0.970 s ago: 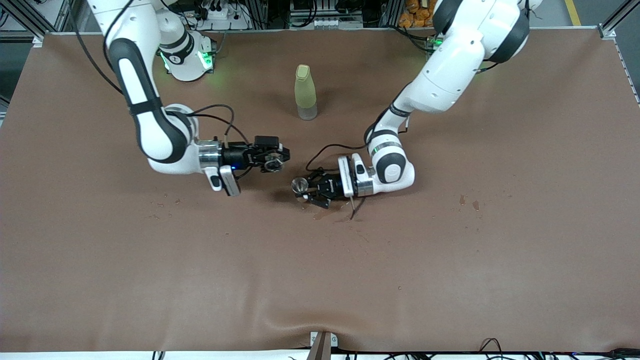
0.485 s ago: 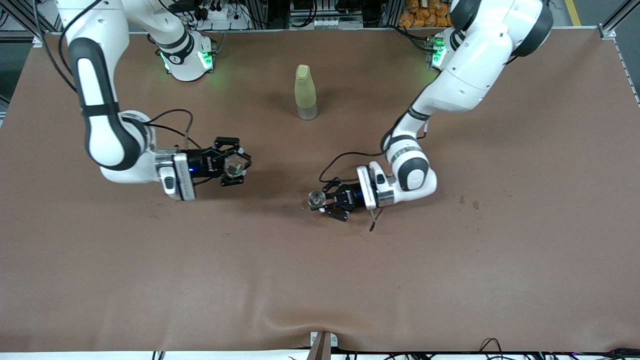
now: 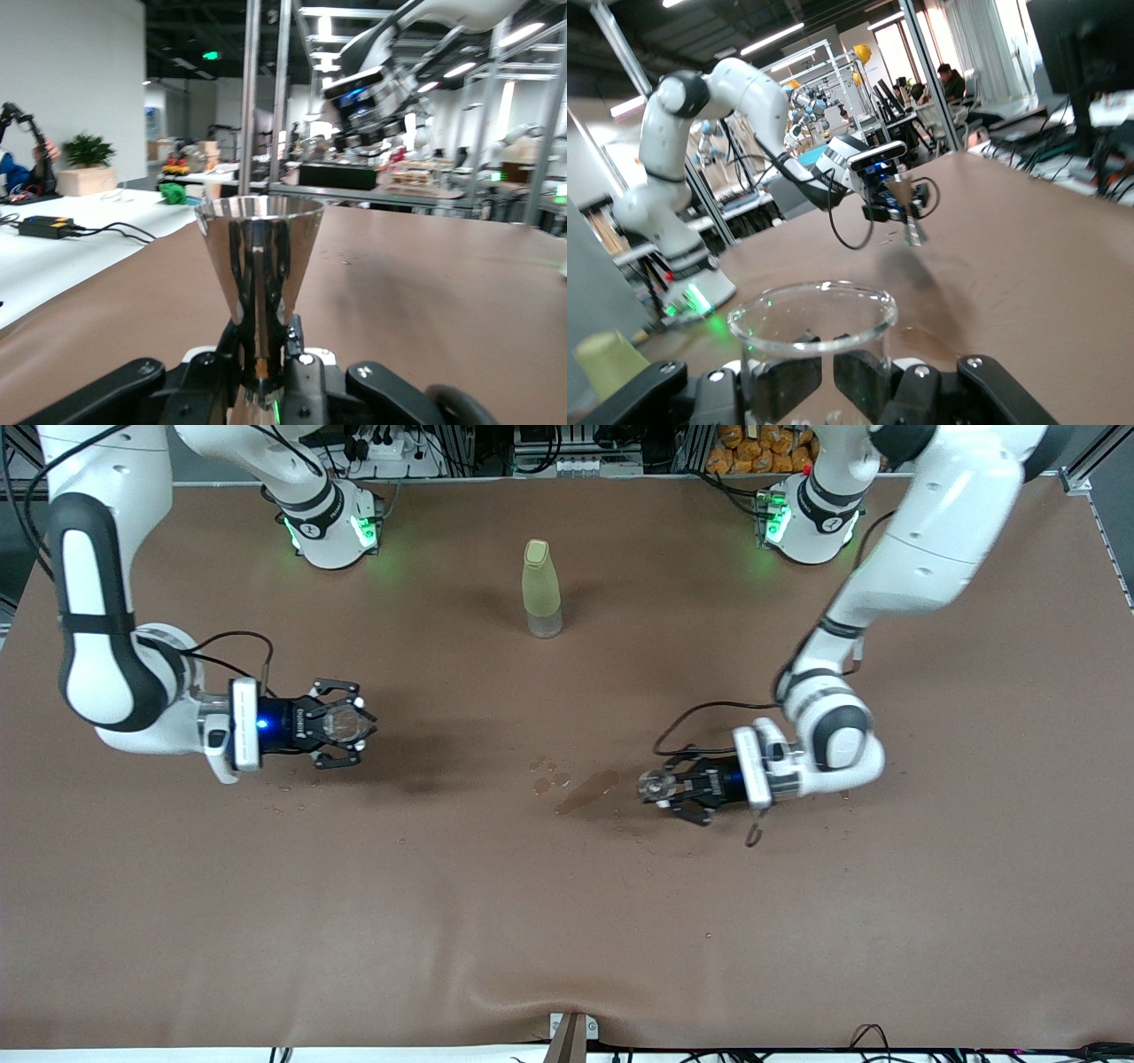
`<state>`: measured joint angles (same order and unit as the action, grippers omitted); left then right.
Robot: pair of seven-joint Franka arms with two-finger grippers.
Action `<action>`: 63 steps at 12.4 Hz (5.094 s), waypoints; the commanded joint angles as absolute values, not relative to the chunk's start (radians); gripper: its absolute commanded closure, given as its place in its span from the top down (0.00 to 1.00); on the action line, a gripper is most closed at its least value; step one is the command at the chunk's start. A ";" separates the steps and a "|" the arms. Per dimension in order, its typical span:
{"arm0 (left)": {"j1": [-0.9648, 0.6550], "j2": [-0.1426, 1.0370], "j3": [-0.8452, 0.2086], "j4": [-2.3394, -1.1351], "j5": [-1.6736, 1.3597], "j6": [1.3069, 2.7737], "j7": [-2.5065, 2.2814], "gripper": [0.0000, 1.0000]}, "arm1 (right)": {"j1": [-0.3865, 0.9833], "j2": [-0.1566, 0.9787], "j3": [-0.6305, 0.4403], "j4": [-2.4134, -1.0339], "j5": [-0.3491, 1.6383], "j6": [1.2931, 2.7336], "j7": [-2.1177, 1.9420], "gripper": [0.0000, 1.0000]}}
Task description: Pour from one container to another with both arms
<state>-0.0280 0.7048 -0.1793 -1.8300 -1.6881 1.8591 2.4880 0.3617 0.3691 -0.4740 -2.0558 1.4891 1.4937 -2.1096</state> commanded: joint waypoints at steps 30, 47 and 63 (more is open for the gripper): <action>0.621 0.925 -0.183 -1.709 -1.023 1.542 2.494 0.17 | -0.086 0.914 -0.396 -1.809 1.292 1.365 -3.076 0.00; 0.672 0.922 -0.178 -1.686 -1.020 1.528 2.435 1.00 | -0.083 0.925 -0.414 -1.810 1.292 1.391 -2.978 0.86; 0.531 0.586 -0.189 -1.491 -0.567 1.583 1.406 1.00 | 0.132 0.392 -0.692 -1.729 0.574 1.479 -1.506 0.94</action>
<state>0.6054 0.6490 -0.1966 -1.4836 -0.6651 1.5523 1.5345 0.0940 0.5029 -0.6931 -1.6913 0.6739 1.4585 -1.6826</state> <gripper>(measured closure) 0.000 0.066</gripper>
